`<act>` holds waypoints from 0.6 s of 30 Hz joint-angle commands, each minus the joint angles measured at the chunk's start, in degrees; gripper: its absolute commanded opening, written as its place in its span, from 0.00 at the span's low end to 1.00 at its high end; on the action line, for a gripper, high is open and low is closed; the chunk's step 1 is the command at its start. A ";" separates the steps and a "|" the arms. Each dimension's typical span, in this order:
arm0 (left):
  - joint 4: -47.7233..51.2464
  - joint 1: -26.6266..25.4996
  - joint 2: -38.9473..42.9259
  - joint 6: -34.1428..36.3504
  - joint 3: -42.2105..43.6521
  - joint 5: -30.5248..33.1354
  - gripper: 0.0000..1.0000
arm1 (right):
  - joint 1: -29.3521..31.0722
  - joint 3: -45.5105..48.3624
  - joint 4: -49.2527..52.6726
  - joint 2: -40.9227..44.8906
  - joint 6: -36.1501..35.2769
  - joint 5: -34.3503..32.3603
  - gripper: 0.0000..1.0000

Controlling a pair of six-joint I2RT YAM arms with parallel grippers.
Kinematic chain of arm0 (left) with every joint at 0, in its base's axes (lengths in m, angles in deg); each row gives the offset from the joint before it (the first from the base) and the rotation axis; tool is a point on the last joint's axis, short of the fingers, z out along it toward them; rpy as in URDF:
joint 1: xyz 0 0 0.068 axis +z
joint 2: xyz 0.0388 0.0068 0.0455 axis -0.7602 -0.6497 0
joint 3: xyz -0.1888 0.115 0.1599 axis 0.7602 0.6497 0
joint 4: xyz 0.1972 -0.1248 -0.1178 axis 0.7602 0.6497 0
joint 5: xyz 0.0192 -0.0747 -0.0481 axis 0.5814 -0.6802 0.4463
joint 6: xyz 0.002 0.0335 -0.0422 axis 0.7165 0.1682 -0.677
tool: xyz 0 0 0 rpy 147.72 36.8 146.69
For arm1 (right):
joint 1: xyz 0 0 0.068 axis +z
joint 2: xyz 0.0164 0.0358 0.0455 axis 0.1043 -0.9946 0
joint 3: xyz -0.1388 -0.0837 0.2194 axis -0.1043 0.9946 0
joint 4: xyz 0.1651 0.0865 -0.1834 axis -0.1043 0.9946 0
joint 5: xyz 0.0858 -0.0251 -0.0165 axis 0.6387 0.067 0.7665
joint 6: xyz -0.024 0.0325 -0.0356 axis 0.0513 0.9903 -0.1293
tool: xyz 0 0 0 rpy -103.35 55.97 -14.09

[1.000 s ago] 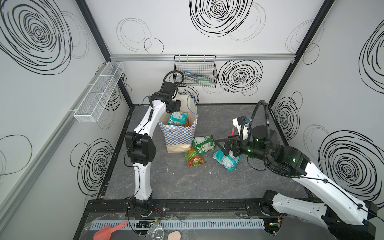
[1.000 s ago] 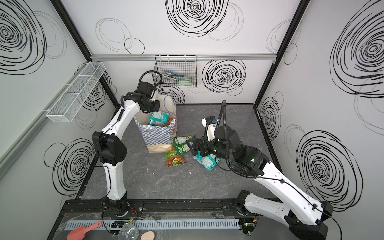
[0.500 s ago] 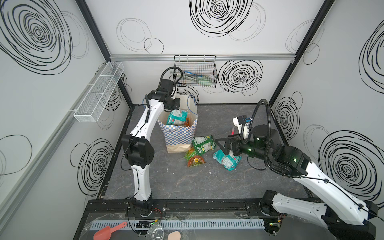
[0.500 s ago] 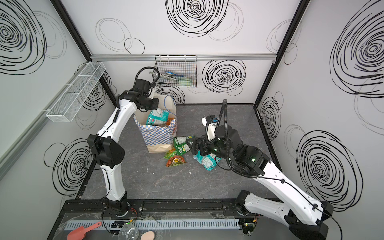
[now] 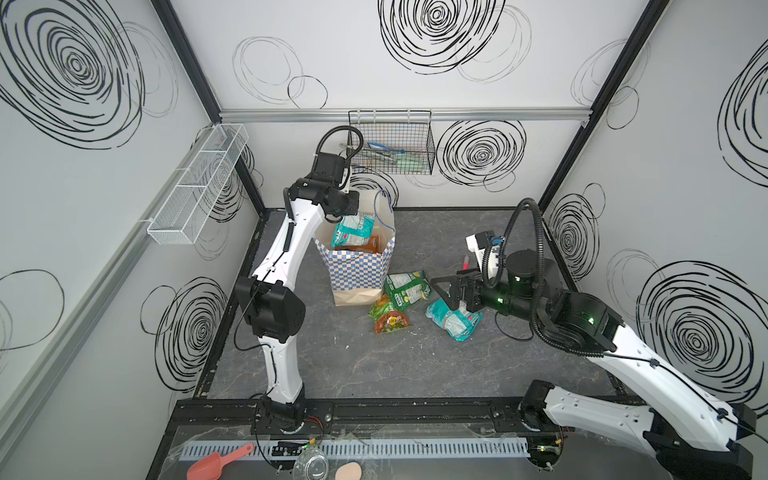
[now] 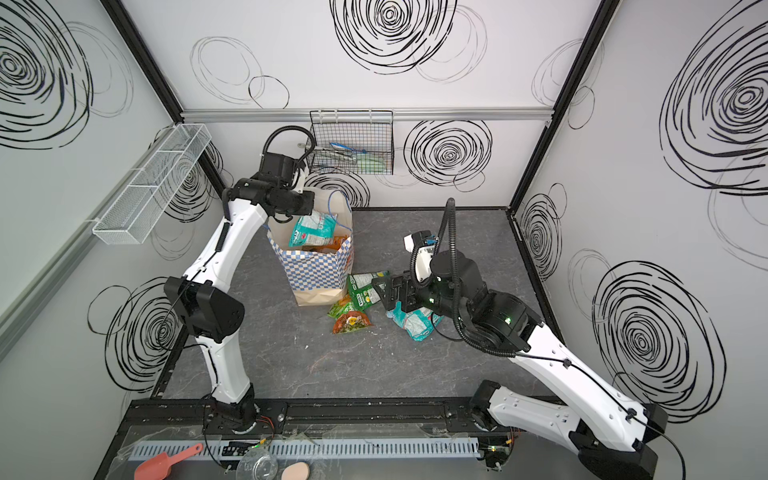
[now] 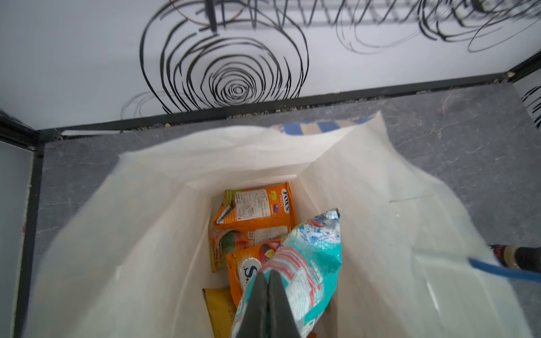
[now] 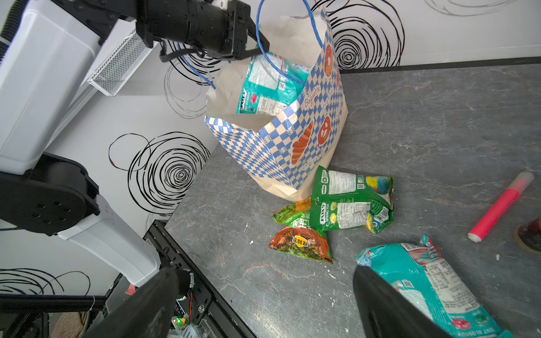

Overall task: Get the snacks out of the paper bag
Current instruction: 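Lift the teal packet up out of the bag with the left gripper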

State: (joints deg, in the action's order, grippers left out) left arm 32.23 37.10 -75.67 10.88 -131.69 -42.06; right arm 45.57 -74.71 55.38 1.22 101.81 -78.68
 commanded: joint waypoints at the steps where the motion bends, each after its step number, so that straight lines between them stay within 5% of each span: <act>1: -1.90 -0.19 3.12 -0.62 -6.03 2.18 0.00 | 0.45 -1.08 -1.44 0.97 0.23 -0.09 0.97; 18: -14.10 -4.49 19.35 -5.85 -7.85 5.00 0.00 | 0.74 -0.45 -2.43 1.38 0.93 0.21 0.98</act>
State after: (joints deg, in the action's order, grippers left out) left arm 27.13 34.34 -61.11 7.12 -137.76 -37.16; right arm 45.83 -74.71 55.03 1.53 102.22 -78.60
